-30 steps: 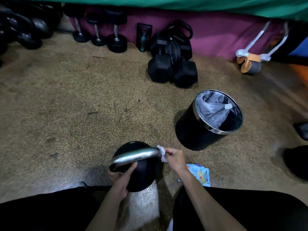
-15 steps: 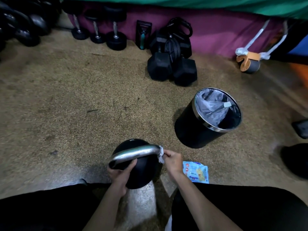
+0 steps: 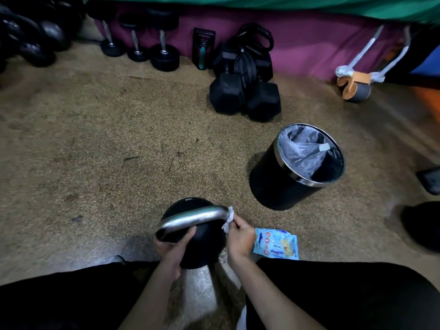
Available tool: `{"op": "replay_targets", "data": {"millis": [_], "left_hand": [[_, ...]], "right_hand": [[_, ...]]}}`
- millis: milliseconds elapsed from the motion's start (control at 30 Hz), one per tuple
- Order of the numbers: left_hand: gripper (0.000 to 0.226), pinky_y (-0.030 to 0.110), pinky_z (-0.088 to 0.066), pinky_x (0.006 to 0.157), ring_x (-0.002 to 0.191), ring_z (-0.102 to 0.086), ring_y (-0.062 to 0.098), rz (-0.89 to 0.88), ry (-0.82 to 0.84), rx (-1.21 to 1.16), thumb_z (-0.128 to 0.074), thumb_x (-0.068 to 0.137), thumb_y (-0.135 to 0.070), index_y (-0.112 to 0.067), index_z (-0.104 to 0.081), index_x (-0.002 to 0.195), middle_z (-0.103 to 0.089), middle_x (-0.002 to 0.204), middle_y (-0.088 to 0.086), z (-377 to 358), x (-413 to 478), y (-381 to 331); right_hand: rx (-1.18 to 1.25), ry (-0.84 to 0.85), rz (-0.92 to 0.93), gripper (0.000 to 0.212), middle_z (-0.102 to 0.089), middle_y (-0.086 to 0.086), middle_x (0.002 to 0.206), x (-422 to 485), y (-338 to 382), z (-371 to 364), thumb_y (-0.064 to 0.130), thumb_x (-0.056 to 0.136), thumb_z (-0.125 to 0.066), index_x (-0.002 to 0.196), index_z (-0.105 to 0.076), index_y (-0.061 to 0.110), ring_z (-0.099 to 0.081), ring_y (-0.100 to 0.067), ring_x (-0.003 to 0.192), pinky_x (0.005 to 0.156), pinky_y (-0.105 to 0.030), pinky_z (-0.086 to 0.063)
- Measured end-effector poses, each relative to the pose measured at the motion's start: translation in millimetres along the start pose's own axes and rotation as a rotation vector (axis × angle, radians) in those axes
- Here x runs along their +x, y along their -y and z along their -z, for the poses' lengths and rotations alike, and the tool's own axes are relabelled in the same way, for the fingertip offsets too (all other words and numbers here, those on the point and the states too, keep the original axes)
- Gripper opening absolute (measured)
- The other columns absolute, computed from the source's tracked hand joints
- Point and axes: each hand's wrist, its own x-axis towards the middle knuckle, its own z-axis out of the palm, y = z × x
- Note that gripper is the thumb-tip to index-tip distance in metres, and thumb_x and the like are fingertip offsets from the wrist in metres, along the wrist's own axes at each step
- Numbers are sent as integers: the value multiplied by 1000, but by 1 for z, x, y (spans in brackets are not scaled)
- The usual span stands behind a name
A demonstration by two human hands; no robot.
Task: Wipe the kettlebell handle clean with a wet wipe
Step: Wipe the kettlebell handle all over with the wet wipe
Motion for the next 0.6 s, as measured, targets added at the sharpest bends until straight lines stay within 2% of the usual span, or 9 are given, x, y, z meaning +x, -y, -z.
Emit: {"op": "replay_targets", "data": {"millis": [67,100,167,233,333,433,500,600], "left_hand": [[145,41,-47,104,133,-64,22,9,6,3,-104,27,-75,-33,-49,154,-67,146,-3,1,3,2],[143,41,-47,105,134,-63,22,3,5,9,-104,29,-75,-34,-48,154,-67,146,-4,1,5,2],[139,44,-48,110,132,-65,21,-22,-6,18,-105,31,-73,-37,-49,152,-67,145,-5,0,7,3],[134,53,-53,112,127,-69,22,-47,-31,22,-106,31,-71,-40,-51,149,-69,143,-6,0,10,4],[130,59,-58,107,124,-72,23,-61,-50,6,-108,33,-67,-41,-51,147,-70,140,-4,1,13,5],[132,58,-58,106,122,-73,25,-51,-34,-6,-108,33,-67,-38,-52,148,-72,140,-1,1,13,6],[134,51,-56,108,124,-72,26,-64,-30,-16,-107,32,-67,-34,-51,150,-72,139,-1,0,12,6],[139,48,-53,107,127,-70,25,-68,-20,-7,-106,30,-70,-34,-50,152,-71,140,-2,-1,11,6]], "right_hand": [[-16,1,-33,27,-69,4,68,6,10,-1,3,84,-58,94,-76,20,-52,-3,52,55,-19,-44],[-30,-4,-45,27,-69,5,71,10,17,-1,4,84,-59,94,-75,23,-52,-2,51,54,-19,-44],[-50,-1,-16,28,-74,3,83,17,25,-3,7,83,-59,96,-74,27,-61,-8,60,64,-24,-52],[-72,1,60,32,-75,-1,90,16,27,-3,3,82,-57,100,-75,22,-65,-13,74,77,-26,-54],[18,-23,84,34,-74,3,86,0,19,1,0,83,-56,102,-73,21,-64,-10,71,77,-27,-52],[143,-48,3,26,-73,3,74,-14,1,-2,3,84,-60,100,-75,17,-61,-6,62,71,-27,-50],[208,-66,-115,22,-71,2,71,-17,-2,-6,4,83,-62,98,-75,15,-60,-7,62,69,-26,-51],[193,-88,-250,18,-69,1,67,-10,5,-12,5,80,-65,90,-76,16,-59,-13,61,63,-25,-48]]}}
